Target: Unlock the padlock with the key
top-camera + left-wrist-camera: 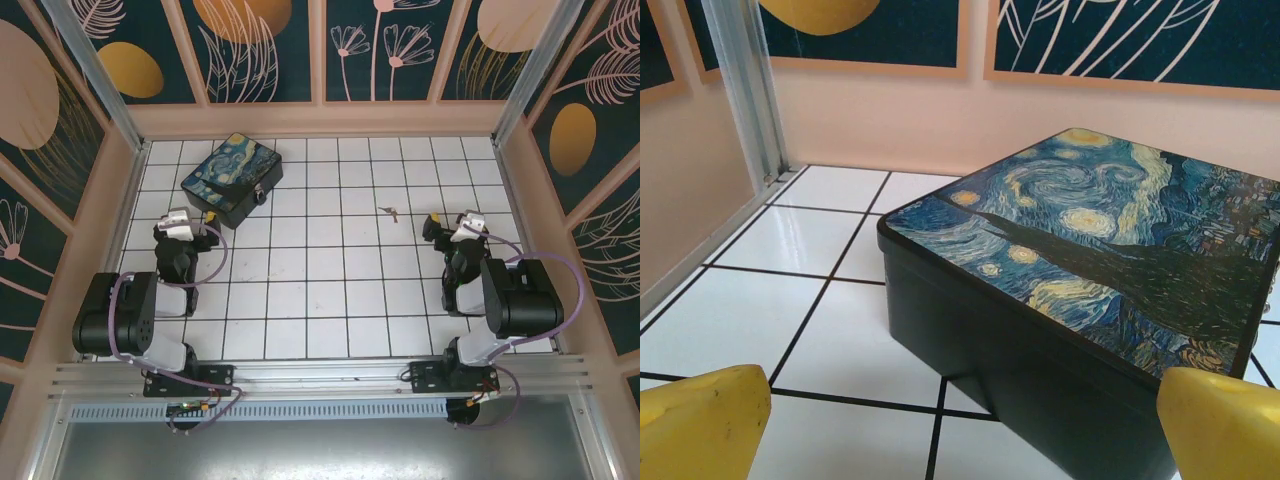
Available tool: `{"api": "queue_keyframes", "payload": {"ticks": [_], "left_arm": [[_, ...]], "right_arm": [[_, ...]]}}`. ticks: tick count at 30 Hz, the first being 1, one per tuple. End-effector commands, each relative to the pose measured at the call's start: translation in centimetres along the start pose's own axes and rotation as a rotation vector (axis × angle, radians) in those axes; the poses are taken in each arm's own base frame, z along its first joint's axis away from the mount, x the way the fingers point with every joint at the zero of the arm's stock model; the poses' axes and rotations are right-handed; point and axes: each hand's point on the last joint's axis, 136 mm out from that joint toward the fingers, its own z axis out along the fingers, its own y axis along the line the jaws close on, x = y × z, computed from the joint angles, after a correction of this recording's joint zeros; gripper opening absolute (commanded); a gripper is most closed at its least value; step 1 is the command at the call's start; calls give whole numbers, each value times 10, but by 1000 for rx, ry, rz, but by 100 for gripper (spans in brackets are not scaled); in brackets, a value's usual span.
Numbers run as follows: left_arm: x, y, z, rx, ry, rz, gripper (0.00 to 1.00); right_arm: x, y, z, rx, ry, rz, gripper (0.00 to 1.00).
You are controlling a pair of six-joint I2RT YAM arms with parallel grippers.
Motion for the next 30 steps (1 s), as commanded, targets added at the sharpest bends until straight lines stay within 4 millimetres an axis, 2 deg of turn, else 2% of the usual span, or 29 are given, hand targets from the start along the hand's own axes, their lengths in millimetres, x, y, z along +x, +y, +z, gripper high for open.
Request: {"api": "queue_keyframes", "payload": {"ticks": [1, 22, 24, 27, 29, 30], "left_arm": [[-6, -1, 2, 3, -20, 4, 99], [-7, 1, 3, -8, -20, -5, 98], [-13, 11, 7, -70, 2, -24, 98], [-31, 29, 14, -203, 71, -73, 99], [-45, 41, 15, -344, 147, -162, 96], [-44, 39, 15, -381, 219, -227, 93]], "right_arm": [[-11, 4, 3, -13, -34, -11, 99], [-11, 4, 3, -19, -33, -10, 99], [-15, 8, 4, -30, -34, -18, 99], [-33, 8, 1, -10, -40, -18, 97], [-43, 8, -1, -1, -24, -10, 95], [-48, 11, -1, -9, -11, -1, 95]]}}
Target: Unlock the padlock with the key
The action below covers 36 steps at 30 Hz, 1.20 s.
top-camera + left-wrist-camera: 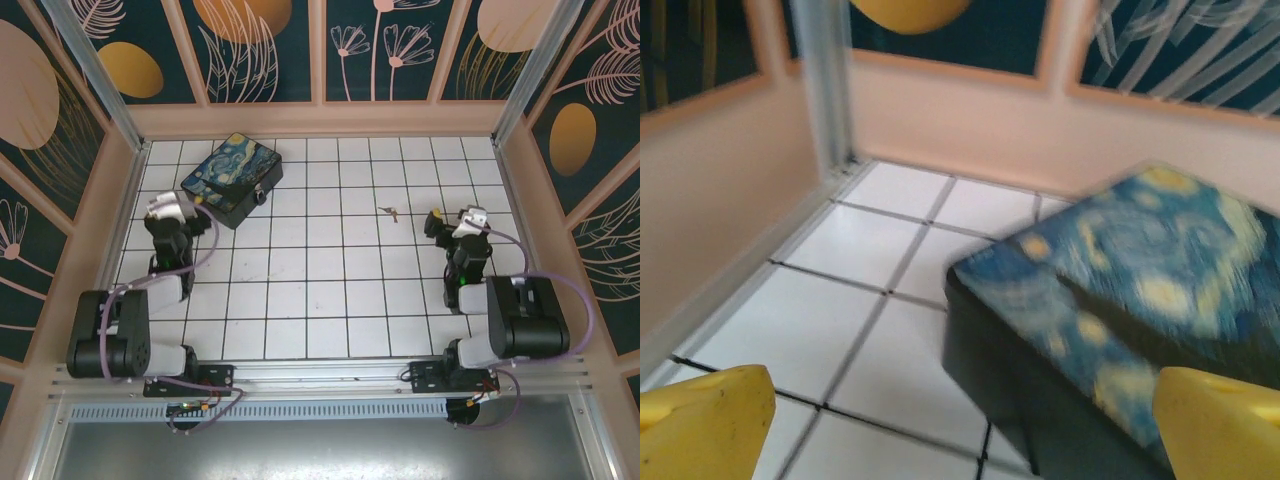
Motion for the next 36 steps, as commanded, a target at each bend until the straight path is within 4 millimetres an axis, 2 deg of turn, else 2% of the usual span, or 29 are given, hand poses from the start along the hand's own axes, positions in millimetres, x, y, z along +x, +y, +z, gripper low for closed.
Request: {"api": "queue_keyframes", "payload": {"ticks": [1, 2, 4, 7, 9, 10, 12, 16, 21, 23, 28, 33, 36], "left_arm": [[5, 8, -10, -211, 210, -154, 89], [14, -3, -17, -220, 260, -188, 88], [38, -39, -37, -213, 358, -220, 86], [66, -96, -63, -193, 432, -196, 91], [80, -126, -74, -199, 449, -192, 92], [91, -134, -74, -223, 469, -213, 92], [98, -152, -64, -250, 470, -267, 90], [109, -188, -29, -326, 403, -275, 89], [121, -209, 9, -452, 318, -271, 87], [131, -212, 17, -512, 313, -280, 86], [150, -203, 23, -623, 300, -243, 82], [141, -187, 30, -662, 272, -244, 72], [148, -180, 43, -640, 333, -228, 68]], "right_arm": [[-23, 7, 3, -9, 26, 16, 95], [-24, 12, 4, -30, 48, 24, 94], [-26, 24, 6, -79, 100, 35, 93], [-32, 36, 12, -103, 145, 35, 93], [-34, 46, 15, -140, 180, 39, 92], [-34, 49, 17, -147, 200, 48, 92], [-34, 57, 23, -174, 242, 62, 91], [-34, 77, 30, -247, 269, 85, 89], [-35, 92, 32, -295, 271, 73, 89], [-37, 94, 32, -300, 269, 72, 89], [-43, 98, 31, -319, 253, 71, 88], [-44, 100, 31, -328, 247, 70, 87], [-45, 101, 31, -326, 244, 73, 87]]}}
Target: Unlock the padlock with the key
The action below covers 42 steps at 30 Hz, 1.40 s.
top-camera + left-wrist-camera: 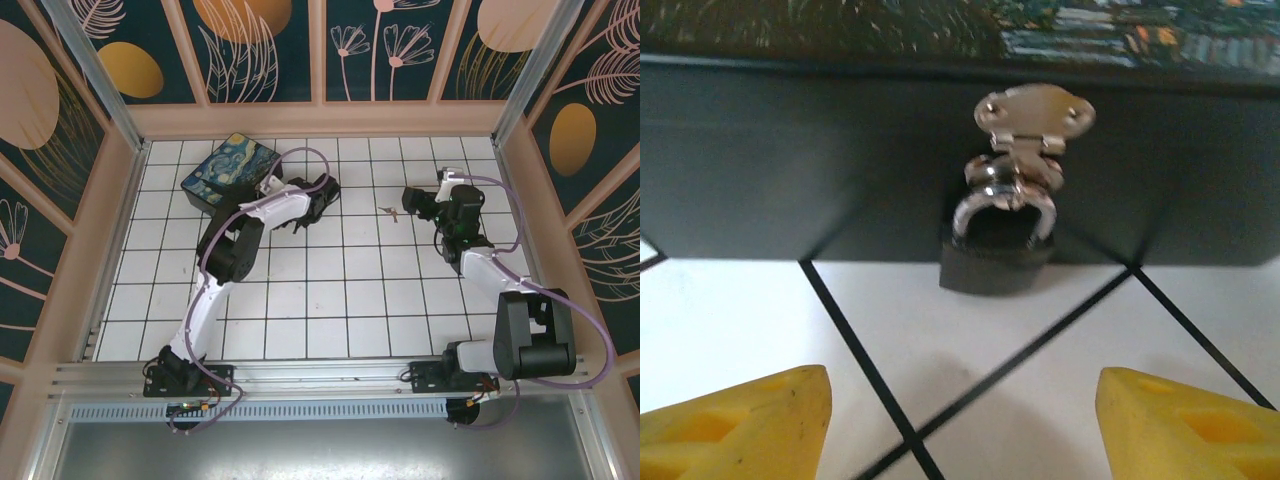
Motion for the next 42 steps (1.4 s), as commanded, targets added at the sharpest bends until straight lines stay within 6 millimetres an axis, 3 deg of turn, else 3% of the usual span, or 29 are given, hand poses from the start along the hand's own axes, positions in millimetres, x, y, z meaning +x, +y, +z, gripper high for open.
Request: {"api": "queue_keyframes", "payload": {"ticks": [1, 4, 19, 22, 42], "left_arm": [[-15, 7, 17, -16, 7, 28, 66], [-16, 4, 27, -1, 30, 34, 58], [-26, -19, 45, 29, 24, 38, 49], [-26, -17, 51, 9, 40, 17, 40], [-22, 1, 51, -74, 73, 13, 34]], "right_arm": [[-17, 12, -1, -33, -45, 1, 87], [-21, 16, -3, -40, -58, -3, 87], [-36, 33, -11, -72, -102, -30, 86], [-32, 38, -9, -84, -92, -39, 86], [-25, 50, 4, -118, -73, -63, 86]]}}
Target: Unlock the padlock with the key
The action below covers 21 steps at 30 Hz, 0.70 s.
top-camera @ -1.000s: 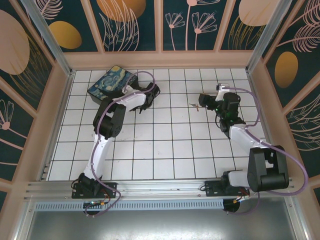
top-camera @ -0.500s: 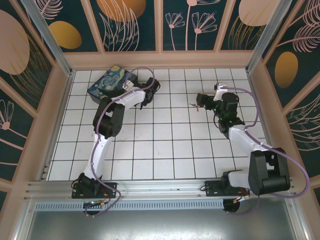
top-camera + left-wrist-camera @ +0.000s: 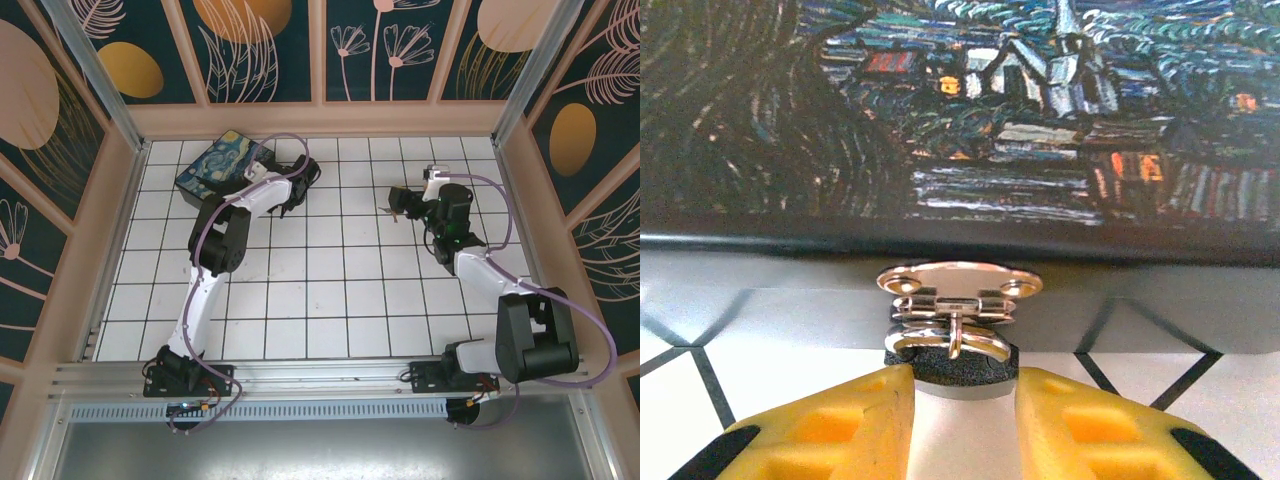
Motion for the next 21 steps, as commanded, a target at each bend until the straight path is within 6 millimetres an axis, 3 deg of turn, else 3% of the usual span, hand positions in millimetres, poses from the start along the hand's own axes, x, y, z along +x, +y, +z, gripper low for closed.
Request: {"api": "queue_keyframes", "payload": {"ticks": [1, 3, 11, 21], "left_arm": [[5, 21, 6, -78, 18, 43, 38], [2, 29, 3, -81, 0, 46, 41], [2, 24, 9, -68, 2, 29, 40], [-11, 21, 12, -68, -34, 5, 21]], "right_arm": [[-22, 10, 3, -29, -56, -31, 86], [-22, 10, 4, -29, -58, -38, 86], [-16, 16, 10, -47, -44, -37, 86], [-15, 17, 2, -37, -46, -55, 86]]}}
